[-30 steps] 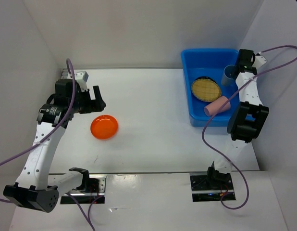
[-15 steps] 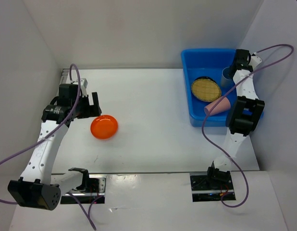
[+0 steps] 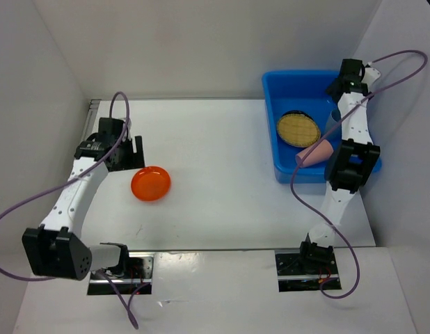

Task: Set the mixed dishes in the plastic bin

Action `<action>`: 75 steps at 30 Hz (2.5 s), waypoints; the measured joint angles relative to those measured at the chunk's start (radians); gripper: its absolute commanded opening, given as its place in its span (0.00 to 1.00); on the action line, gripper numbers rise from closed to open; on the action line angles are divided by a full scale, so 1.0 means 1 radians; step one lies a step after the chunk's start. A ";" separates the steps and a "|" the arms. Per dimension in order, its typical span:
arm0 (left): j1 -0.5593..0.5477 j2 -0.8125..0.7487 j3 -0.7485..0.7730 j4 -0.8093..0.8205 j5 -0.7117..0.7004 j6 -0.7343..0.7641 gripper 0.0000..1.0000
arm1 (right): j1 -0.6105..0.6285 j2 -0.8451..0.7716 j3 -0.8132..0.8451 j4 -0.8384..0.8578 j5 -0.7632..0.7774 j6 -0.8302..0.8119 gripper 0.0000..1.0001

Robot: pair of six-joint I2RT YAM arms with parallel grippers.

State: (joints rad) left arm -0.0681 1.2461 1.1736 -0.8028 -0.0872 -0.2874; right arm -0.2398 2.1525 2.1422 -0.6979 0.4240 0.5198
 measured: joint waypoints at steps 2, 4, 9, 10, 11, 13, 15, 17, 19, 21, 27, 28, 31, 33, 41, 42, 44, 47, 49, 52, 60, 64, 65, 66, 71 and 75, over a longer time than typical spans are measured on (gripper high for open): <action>0.018 0.051 -0.015 0.005 -0.003 -0.002 0.68 | 0.008 0.000 0.065 -0.023 -0.005 -0.003 1.00; 0.051 0.106 -0.032 0.010 0.003 -0.003 0.56 | 0.021 0.000 0.132 -0.045 -0.008 -0.005 1.00; 0.166 0.183 -0.076 0.036 0.052 0.000 0.56 | 0.090 0.016 0.341 -0.146 -0.013 -0.018 1.00; 0.192 0.183 -0.082 0.042 0.074 0.000 0.57 | 0.110 0.031 0.402 -0.173 -0.014 -0.021 1.00; 0.214 0.183 -0.084 0.047 0.093 0.001 0.57 | 0.131 0.061 0.502 -0.216 -0.014 -0.024 1.00; 0.257 0.189 -0.084 0.068 0.138 0.002 0.58 | 0.174 0.143 0.735 -0.267 -0.017 -0.032 1.00; 0.285 0.209 -0.084 0.089 0.181 0.005 0.59 | 0.214 0.167 0.838 -0.299 -0.018 -0.039 1.00; 0.294 0.246 -0.084 0.111 0.219 0.014 0.59 | 0.253 0.167 0.887 -0.336 -0.019 -0.043 1.00; 0.294 0.293 -0.085 0.135 0.254 0.026 0.59 | 0.280 0.167 0.918 -0.358 -0.024 -0.046 1.00; 0.294 0.327 -0.091 0.155 0.277 0.031 0.59 | 0.288 0.167 0.930 -0.371 -0.034 -0.047 1.00; 0.294 0.398 -0.108 0.187 0.309 0.053 0.53 | 0.289 0.165 0.932 -0.405 -0.074 -0.047 1.00; 0.295 0.410 -0.108 0.191 0.312 0.054 0.53 | 0.293 0.162 0.932 -0.407 -0.083 -0.047 1.00; 0.305 0.439 -0.109 0.197 0.322 0.056 0.53 | 0.315 0.148 0.932 -0.413 -0.100 -0.050 1.00; 0.314 0.455 -0.109 0.199 0.330 0.057 0.53 | 0.336 0.132 0.933 -0.415 -0.108 -0.052 1.00; 0.325 0.520 -0.107 0.206 0.395 0.081 0.48 | 0.422 0.064 0.955 -0.418 -0.119 -0.066 1.00; 0.327 0.524 -0.107 0.206 0.406 0.083 0.45 | 0.432 0.057 0.955 -0.419 -0.114 -0.066 1.00; 0.330 0.534 -0.105 0.207 0.435 0.092 0.38 | 0.452 0.045 0.960 -0.420 -0.106 -0.066 1.00; 0.339 0.553 -0.104 0.212 0.478 0.108 0.12 | 0.470 0.029 0.961 -0.430 -0.108 -0.063 1.00; 0.344 0.565 -0.104 0.212 0.520 0.107 0.00 | 0.478 0.017 0.960 -0.443 -0.115 -0.056 1.00; 0.344 0.570 -0.104 0.216 0.566 0.113 0.00 | 0.488 -0.013 0.960 -0.471 -0.121 -0.044 1.00; 0.335 0.478 -0.105 0.231 0.607 0.096 0.00 | 0.533 -0.257 0.866 -0.556 -0.097 -0.011 1.00; 0.324 0.342 -0.100 0.229 0.612 0.092 0.00 | 0.533 -0.473 0.682 -0.559 -0.111 0.000 1.00; 0.322 0.315 -0.094 0.227 0.616 0.089 0.00 | 0.533 -0.528 0.618 -0.558 -0.129 0.001 1.00; 0.319 0.288 -0.084 0.222 0.623 0.083 0.00 | 0.533 -0.603 0.497 -0.536 -0.164 -0.001 1.00; 0.312 0.199 -0.049 0.229 0.696 0.069 0.00 | 0.532 -1.014 -0.345 -0.179 -0.489 0.010 1.00; 0.310 0.144 -0.050 0.222 0.756 0.045 0.00 | 0.595 -1.076 -0.813 0.065 -0.689 0.079 1.00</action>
State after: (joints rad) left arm 0.2417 1.3899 1.1240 -0.5804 0.6685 -0.2424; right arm 0.3557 1.0767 1.3293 -0.6331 -0.2646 0.5991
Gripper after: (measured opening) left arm 0.036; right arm 0.999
